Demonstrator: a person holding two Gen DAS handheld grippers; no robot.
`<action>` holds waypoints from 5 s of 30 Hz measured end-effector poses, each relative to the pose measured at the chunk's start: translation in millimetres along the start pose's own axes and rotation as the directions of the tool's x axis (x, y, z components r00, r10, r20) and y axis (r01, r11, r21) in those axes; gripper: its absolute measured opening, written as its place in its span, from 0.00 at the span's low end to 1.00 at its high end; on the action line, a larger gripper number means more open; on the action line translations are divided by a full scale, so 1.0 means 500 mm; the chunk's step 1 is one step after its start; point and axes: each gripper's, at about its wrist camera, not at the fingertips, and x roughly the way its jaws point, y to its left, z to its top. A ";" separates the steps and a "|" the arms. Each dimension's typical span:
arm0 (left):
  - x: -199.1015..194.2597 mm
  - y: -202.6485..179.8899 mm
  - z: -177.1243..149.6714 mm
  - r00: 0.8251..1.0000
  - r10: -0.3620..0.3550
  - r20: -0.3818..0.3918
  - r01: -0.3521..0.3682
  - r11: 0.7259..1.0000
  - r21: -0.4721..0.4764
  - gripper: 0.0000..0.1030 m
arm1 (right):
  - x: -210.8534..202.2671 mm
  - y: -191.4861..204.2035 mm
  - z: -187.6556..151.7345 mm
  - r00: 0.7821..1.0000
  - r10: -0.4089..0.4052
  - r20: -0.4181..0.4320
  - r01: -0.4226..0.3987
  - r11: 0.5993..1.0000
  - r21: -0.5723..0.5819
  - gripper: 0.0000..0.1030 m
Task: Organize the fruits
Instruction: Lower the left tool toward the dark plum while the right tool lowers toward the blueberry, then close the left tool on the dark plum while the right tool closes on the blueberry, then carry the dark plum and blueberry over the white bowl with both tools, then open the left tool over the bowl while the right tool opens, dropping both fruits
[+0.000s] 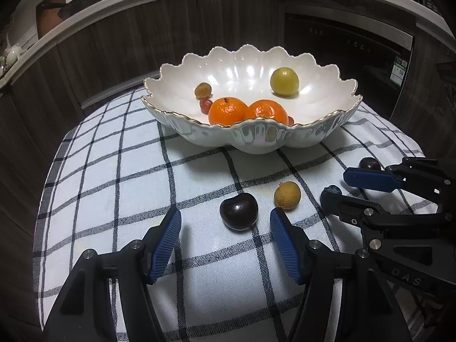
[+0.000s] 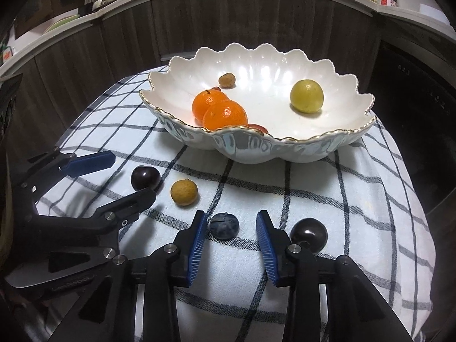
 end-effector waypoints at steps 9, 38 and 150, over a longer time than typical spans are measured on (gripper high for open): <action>0.016 -0.005 0.011 1.000 -0.006 -0.021 0.006 1.000 -0.007 0.53 | 0.014 0.001 -0.005 1.000 0.026 -0.016 -0.026 1.000 0.004 0.33; -0.009 -0.016 0.001 0.999 0.012 -0.040 -0.014 0.998 -0.054 0.27 | -0.008 -0.005 0.002 1.000 0.020 0.020 -0.021 1.000 0.023 0.23; 0.039 0.080 0.244 0.984 0.175 0.033 -0.166 0.970 -0.180 0.74 | 0.001 -0.142 0.236 0.977 -0.189 0.093 0.167 0.964 0.205 0.60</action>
